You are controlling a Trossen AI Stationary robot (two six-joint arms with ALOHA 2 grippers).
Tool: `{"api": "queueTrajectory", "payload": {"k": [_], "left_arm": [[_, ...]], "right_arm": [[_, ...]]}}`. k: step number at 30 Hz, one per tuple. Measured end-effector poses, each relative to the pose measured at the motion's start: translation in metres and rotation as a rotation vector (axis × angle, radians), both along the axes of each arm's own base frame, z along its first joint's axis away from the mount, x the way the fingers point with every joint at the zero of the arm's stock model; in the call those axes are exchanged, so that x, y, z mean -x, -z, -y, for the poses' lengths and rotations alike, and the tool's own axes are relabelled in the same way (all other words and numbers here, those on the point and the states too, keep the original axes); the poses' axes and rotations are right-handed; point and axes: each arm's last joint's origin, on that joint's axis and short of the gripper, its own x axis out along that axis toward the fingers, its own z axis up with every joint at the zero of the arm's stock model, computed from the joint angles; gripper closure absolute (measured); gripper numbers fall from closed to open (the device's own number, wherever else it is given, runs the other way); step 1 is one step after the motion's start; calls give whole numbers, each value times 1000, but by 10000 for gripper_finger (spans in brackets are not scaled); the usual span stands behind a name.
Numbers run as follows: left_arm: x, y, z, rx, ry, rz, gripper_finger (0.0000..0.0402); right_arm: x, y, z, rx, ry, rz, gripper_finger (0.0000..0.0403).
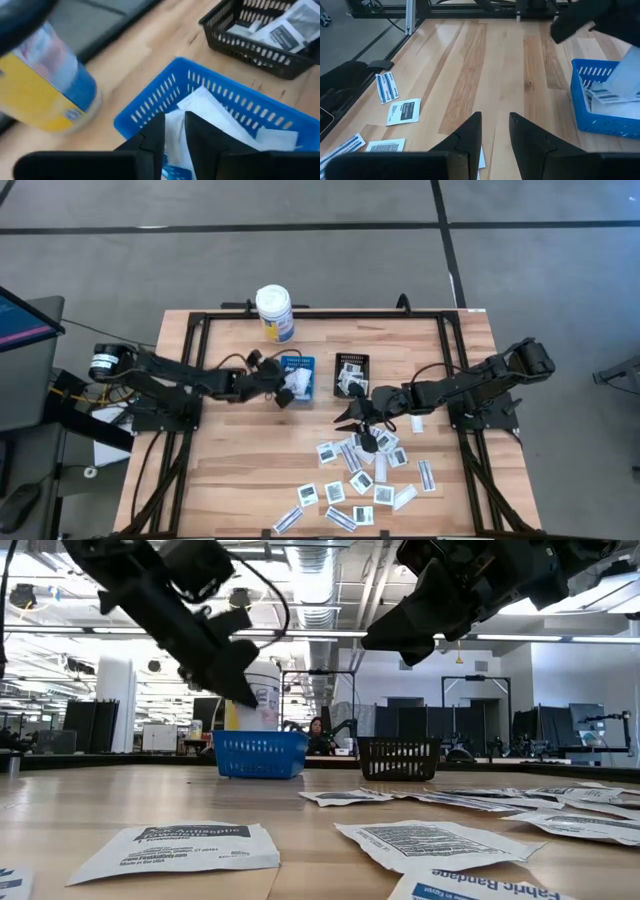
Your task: Pick & Place First Aid Supplies
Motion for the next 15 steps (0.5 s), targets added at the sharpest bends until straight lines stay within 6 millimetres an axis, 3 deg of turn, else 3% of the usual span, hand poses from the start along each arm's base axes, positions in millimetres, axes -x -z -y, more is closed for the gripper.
{"api": "queueTrajectory", "payload": {"k": [5,15], "left_arm": [[-6,11,-8,123,54,-7,314],[-11,21,-9,74,55,-64,313]], "right_arm": [[0,0,0,0,0,-1,310],[0,0,0,0,0,0,310]]}}
